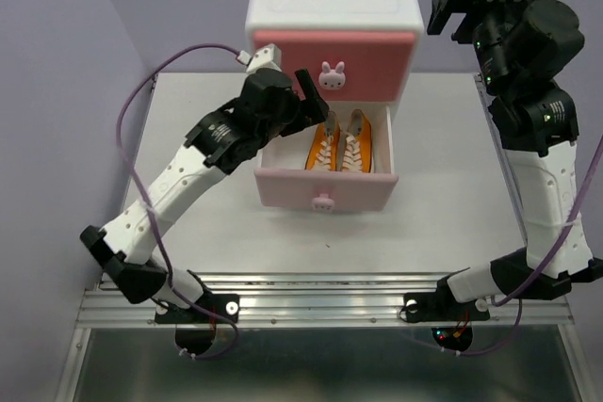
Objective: Place and organize the shoes in the shoe cabinet
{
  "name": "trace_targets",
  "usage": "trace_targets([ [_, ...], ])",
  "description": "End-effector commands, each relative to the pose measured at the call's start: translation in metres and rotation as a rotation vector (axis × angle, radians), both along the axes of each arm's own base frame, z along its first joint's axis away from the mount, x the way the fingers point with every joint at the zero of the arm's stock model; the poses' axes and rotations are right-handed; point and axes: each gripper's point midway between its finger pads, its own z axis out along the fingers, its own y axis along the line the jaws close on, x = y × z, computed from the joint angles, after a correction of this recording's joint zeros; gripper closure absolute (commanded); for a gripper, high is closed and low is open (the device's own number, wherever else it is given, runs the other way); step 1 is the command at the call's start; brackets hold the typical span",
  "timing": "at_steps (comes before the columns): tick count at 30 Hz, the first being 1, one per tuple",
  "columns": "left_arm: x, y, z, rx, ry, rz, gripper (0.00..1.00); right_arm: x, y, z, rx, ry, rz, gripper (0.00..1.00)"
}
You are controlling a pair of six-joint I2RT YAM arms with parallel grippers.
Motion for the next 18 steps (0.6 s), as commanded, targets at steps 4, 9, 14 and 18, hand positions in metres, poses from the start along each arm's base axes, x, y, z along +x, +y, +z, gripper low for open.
trace_targets([
  [4, -0.047, 0.027, 0.071, -0.249, -0.084, 0.022, 0.01, 0.036, 0.076, 0.052, 0.085, -0.149, 0.334, 0.00],
  [9, -0.102, 0.012, 0.028, -0.148, 0.013, -0.095, 0.01, 0.078, 0.111, 0.007, 0.112, -0.034, 0.428, 0.00],
  [14, -0.169, -0.012, 0.000, -0.083, 0.120, -0.202, 0.01, 0.108, 0.130, -0.062, 0.100, 0.157, 0.442, 0.00],
  [18, -0.222, -0.027, -0.029, -0.045, 0.211, -0.294, 0.01, 0.114, 0.132, -0.112, 0.075, 0.298, 0.404, 0.00],
])
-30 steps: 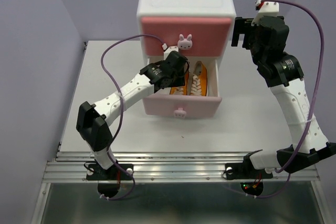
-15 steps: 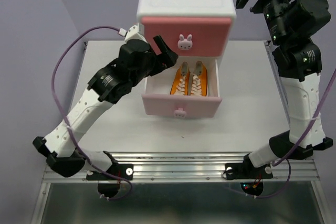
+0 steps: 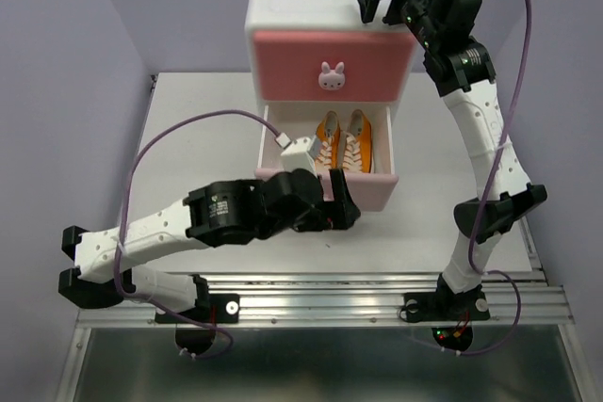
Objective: Place and organize the shoes in the shoe cabinet
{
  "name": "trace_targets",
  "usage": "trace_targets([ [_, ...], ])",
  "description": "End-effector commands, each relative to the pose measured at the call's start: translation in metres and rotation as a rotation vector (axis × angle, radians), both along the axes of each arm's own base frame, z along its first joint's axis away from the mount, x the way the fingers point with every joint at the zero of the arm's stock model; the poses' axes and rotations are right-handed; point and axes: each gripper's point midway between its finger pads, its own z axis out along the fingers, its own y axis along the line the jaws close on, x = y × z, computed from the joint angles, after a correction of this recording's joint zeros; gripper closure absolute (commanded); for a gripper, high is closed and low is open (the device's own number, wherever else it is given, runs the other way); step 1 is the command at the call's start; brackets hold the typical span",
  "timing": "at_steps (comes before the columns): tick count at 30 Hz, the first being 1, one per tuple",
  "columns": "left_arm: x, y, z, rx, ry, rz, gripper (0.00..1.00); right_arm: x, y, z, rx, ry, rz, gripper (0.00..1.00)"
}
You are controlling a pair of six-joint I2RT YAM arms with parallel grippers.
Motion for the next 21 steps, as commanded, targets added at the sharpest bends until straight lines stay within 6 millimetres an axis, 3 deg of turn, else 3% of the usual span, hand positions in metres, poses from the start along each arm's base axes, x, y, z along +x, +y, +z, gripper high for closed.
trace_targets([
  [1, -0.049, 0.006, -0.031, 0.072, 0.083, -0.034, 0.01, -0.009, 0.007, -0.072, -0.048, 0.248, 0.010, 0.00],
  [3, -0.057, 0.011, -0.059, 0.133, 0.126, -0.011, 0.01, -0.014, 0.010, -0.084, -0.067, 0.275, 0.017, 0.00],
  [6, -0.052, 0.027, -0.099, 0.195, 0.167, 0.090, 0.01, -0.016, 0.011, -0.091, -0.070, 0.291, 0.032, 0.00],
  [10, -0.021, 0.028, -0.133, 0.268, 0.124, 0.200, 0.01, -0.016, 0.013, -0.094, -0.068, 0.299, 0.041, 0.00],
  [11, -0.012, 0.014, -0.131, 0.215, 0.124, 0.194, 0.01, -0.016, 0.014, -0.094, -0.068, 0.300, 0.043, 0.00],
  [12, -0.002, 0.012, -0.145, 0.273, 0.114, 0.137, 0.01, -0.016, 0.014, -0.094, -0.070, 0.300, 0.043, 0.00],
  [13, -0.001, 0.009, -0.143, 0.264, 0.102, 0.125, 0.01, -0.016, 0.014, -0.094, -0.068, 0.300, 0.041, 0.00],
  [14, 0.010, 0.018, -0.157, 0.321, 0.113, 0.169, 0.01, -0.015, 0.013, -0.095, -0.071, 0.301, 0.038, 0.00],
  [16, 0.023, 0.027, -0.165, 0.363, 0.089, 0.208, 0.01, -0.015, 0.012, -0.097, -0.078, 0.303, 0.032, 0.00],
  [20, 0.073, 0.034, -0.153, 0.311, -0.049, 0.329, 0.01, -0.015, 0.005, -0.103, -0.109, 0.309, 0.004, 0.00],
  [21, 0.078, 0.033, -0.150, 0.311, -0.072, 0.342, 0.01, -0.015, 0.005, -0.104, -0.110, 0.312, 0.004, 0.00],
])
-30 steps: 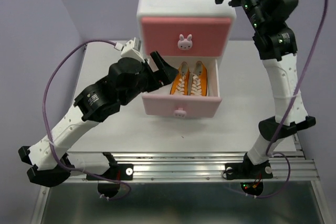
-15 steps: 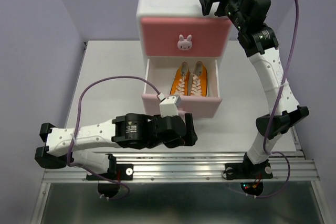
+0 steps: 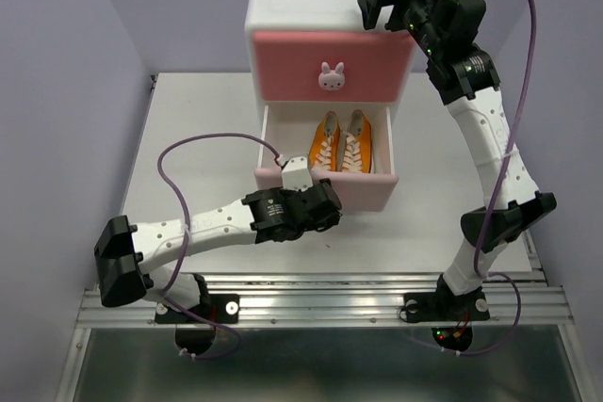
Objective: Place and organize the shoes in the shoe cabinet
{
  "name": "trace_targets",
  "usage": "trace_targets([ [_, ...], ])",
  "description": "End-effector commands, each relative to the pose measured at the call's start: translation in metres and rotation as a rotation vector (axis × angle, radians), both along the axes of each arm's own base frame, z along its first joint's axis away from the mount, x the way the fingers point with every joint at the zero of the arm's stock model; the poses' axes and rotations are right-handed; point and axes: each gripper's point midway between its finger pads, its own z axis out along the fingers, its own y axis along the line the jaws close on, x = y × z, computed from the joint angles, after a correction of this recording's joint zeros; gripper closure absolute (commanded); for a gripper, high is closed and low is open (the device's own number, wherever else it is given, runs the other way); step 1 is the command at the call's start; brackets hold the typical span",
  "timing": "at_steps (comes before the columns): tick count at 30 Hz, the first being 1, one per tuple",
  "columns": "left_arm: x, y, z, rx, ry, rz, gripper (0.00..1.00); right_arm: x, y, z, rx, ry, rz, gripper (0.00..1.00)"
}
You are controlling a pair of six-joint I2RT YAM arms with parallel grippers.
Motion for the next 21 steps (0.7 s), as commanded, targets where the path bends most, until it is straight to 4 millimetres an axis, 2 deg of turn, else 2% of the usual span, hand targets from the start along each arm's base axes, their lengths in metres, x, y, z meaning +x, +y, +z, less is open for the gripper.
trace_targets([
  [1, 0.058, 0.007, 0.023, 0.002, -0.219, 0.096, 0.01, 0.000, 0.007, -0.097, -0.098, 0.301, -0.001, 0.00],
  [2, 0.068, 0.003, 0.032, 0.000, -0.243, 0.104, 0.01, 0.000, 0.007, -0.099, -0.103, 0.304, -0.002, 0.00],
  [4, 0.088, 0.002, 0.036, 0.016, -0.272, 0.134, 0.01, -0.001, 0.007, -0.105, -0.111, 0.316, 0.001, 0.00],
  [6, 0.106, -0.012, 0.041, 0.027, -0.314, 0.138, 0.01, -0.003, 0.011, -0.111, -0.123, 0.329, 0.013, 0.00],
  [9, 0.124, -0.026, 0.042, 0.026, -0.333, 0.176, 0.01, -0.008, 0.023, -0.116, -0.163, 0.327, 0.039, 0.00],
  [10, 0.130, -0.031, 0.036, 0.009, -0.317, 0.196, 0.01, -0.008, 0.024, -0.120, -0.174, 0.331, 0.022, 0.00],
  [12, 0.147, -0.033, 0.043, -0.058, -0.317, 0.231, 0.01, -0.008, 0.025, -0.124, -0.174, 0.340, 0.023, 0.00],
  [17, 0.181, -0.025, 0.057, -0.110, -0.387, 0.286, 0.01, -0.004, 0.027, -0.137, -0.180, 0.368, 0.021, 0.00],
  [18, 0.196, -0.021, 0.057, -0.121, -0.395, 0.304, 0.01, -0.003, 0.028, -0.139, -0.180, 0.373, 0.026, 0.00],
  [19, 0.204, -0.018, 0.048, -0.102, -0.386, 0.308, 0.01, -0.002, 0.028, -0.139, -0.179, 0.373, 0.024, 0.00],
  [21, 0.223, -0.015, 0.054, -0.107, -0.397, 0.321, 0.01, -0.001, 0.029, -0.141, -0.178, 0.377, 0.024, 0.00],
])
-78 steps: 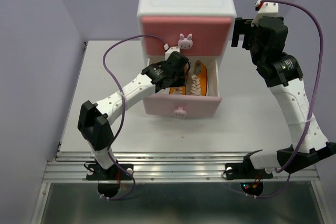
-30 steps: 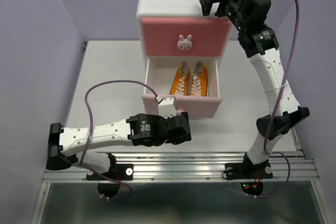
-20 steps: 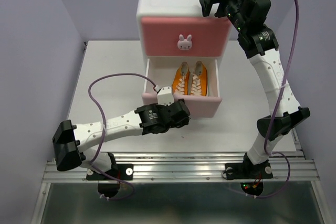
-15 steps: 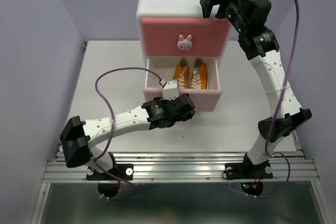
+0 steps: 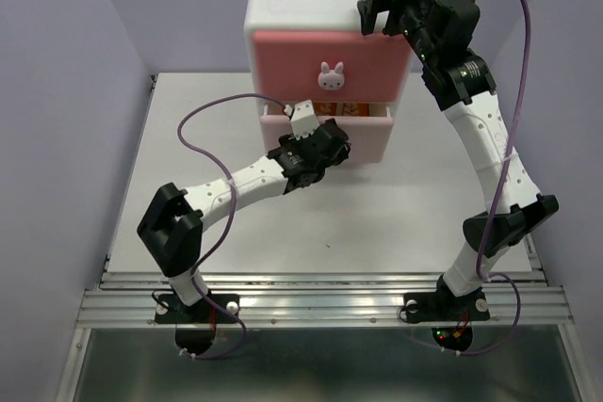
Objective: Place and organize the shoes in the shoe cabinet
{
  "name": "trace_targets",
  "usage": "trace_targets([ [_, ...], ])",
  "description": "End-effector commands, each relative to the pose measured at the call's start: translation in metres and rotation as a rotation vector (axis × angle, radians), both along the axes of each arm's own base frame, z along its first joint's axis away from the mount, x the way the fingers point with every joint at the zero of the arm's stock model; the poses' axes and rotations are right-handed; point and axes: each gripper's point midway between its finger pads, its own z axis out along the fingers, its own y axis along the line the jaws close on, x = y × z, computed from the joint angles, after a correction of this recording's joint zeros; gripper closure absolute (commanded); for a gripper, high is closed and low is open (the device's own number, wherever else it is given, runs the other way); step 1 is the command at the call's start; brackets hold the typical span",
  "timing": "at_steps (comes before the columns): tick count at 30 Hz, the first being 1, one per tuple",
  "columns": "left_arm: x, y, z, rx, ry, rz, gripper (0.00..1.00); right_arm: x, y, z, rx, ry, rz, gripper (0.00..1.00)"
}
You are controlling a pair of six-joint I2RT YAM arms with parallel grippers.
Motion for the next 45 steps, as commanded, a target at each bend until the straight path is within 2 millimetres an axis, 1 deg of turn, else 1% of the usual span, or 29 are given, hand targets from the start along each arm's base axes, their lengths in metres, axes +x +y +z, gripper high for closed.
trace_targets([
  [1, 0.069, 0.022, 0.038, -0.064, -0.142, 0.136, 0.01, 0.002, 0.028, -0.134, -0.094, 0.409, 0.050, 0.00],
  [2, 0.077, 0.022, 0.033, -0.056, -0.140, 0.143, 0.01, 0.002, 0.028, -0.135, -0.091, 0.413, 0.048, 0.00],
  [3, 0.087, 0.021, 0.044, -0.060, -0.173, 0.142, 0.01, 0.003, 0.028, -0.137, -0.092, 0.416, 0.048, 0.00],
  [5, 0.104, 0.022, 0.051, -0.060, -0.200, 0.160, 0.01, 0.002, 0.029, -0.137, -0.088, 0.421, 0.053, 0.00],
  [8, 0.123, 0.025, 0.050, -0.099, -0.181, 0.173, 0.01, 0.001, 0.035, -0.136, -0.087, 0.422, 0.063, 0.00],
  [11, 0.132, 0.029, 0.062, -0.114, -0.165, 0.186, 0.01, 0.001, 0.035, -0.129, -0.076, 0.414, 0.061, 0.00],
  [13, 0.125, 0.036, 0.079, -0.091, -0.140, 0.196, 0.01, 0.002, 0.033, -0.119, -0.050, 0.390, 0.045, 0.00],
  [15, 0.112, 0.041, 0.102, -0.110, -0.140, 0.176, 0.01, 0.003, 0.030, -0.103, -0.014, 0.355, 0.024, 0.00],
  [16, 0.102, 0.047, 0.103, -0.097, -0.115, 0.167, 0.01, 0.004, 0.028, -0.087, 0.016, 0.310, 0.015, 0.00],
  [17, 0.084, 0.053, 0.114, -0.121, -0.095, 0.135, 0.01, 0.005, 0.025, -0.076, 0.050, 0.283, -0.009, 0.00],
  [20, 0.050, 0.066, 0.131, -0.177, -0.063, 0.099, 0.01, 0.005, 0.014, -0.039, 0.136, 0.194, -0.063, 0.00],
  [21, 0.029, 0.077, 0.148, -0.214, -0.060, 0.083, 0.01, 0.005, 0.011, -0.032, 0.149, 0.178, -0.079, 0.00],
  [22, 0.019, 0.084, 0.156, -0.225, -0.064, 0.080, 0.01, 0.003, 0.001, -0.018, 0.175, 0.151, -0.126, 0.00],
  [23, 0.003, 0.099, 0.180, -0.265, -0.101, 0.082, 0.01, 0.003, -0.005, -0.013, 0.205, 0.144, -0.157, 0.00],
  [25, -0.016, 0.118, 0.192, -0.263, -0.110, 0.095, 0.01, -0.001, -0.018, -0.001, 0.245, 0.122, -0.217, 0.00],
  [26, -0.027, 0.134, 0.206, -0.281, -0.140, 0.118, 0.01, -0.008, -0.032, 0.011, 0.282, 0.098, -0.271, 0.00],
  [28, -0.038, 0.159, 0.211, -0.251, -0.139, 0.160, 0.01, -0.016, -0.045, 0.018, 0.291, 0.082, -0.318, 0.00],
  [29, -0.040, 0.171, 0.213, -0.251, -0.136, 0.165, 0.01, -0.024, -0.058, 0.026, 0.299, 0.065, -0.371, 0.00],
  [30, -0.041, 0.176, 0.210, -0.207, -0.125, 0.129, 0.01, -0.026, -0.076, 0.024, 0.290, 0.071, -0.427, 0.00],
  [33, -0.034, 0.192, 0.198, -0.215, -0.055, 0.104, 0.01, -0.040, -0.113, 0.037, 0.327, 0.052, -0.494, 0.00],
  [34, -0.033, 0.198, 0.192, -0.194, -0.027, 0.096, 0.01, -0.041, -0.140, 0.035, 0.360, 0.059, -0.557, 0.00],
  [35, -0.029, 0.201, 0.184, -0.193, 0.016, 0.092, 0.01, -0.045, -0.153, 0.037, 0.369, 0.055, -0.588, 0.00],
  [36, -0.026, 0.218, 0.181, -0.181, 0.041, 0.142, 0.01, -0.052, -0.165, 0.044, 0.377, 0.040, -0.612, 0.00],
  [37, -0.024, 0.225, 0.178, -0.178, 0.057, 0.166, 0.01, -0.054, -0.184, 0.041, 0.369, 0.048, -0.662, 0.00],
  [40, -0.015, 0.234, 0.174, -0.210, 0.065, 0.178, 0.01, -0.061, -0.206, 0.045, 0.403, 0.060, -0.696, 0.00],
  [41, -0.014, 0.234, 0.172, -0.226, 0.068, 0.174, 0.01, -0.060, -0.216, 0.040, 0.410, 0.074, -0.720, 0.00],
  [42, -0.015, 0.236, 0.169, -0.233, 0.075, 0.189, 0.01, -0.061, -0.220, 0.037, 0.418, 0.084, -0.720, 0.00],
  [44, -0.018, 0.244, 0.167, -0.240, 0.075, 0.225, 0.01, -0.057, -0.219, 0.009, 0.414, 0.181, -0.709, 0.00],
  [45, -0.020, 0.248, 0.157, -0.235, 0.094, 0.252, 0.01, -0.057, -0.219, -0.003, 0.405, 0.222, -0.707, 0.00],
])
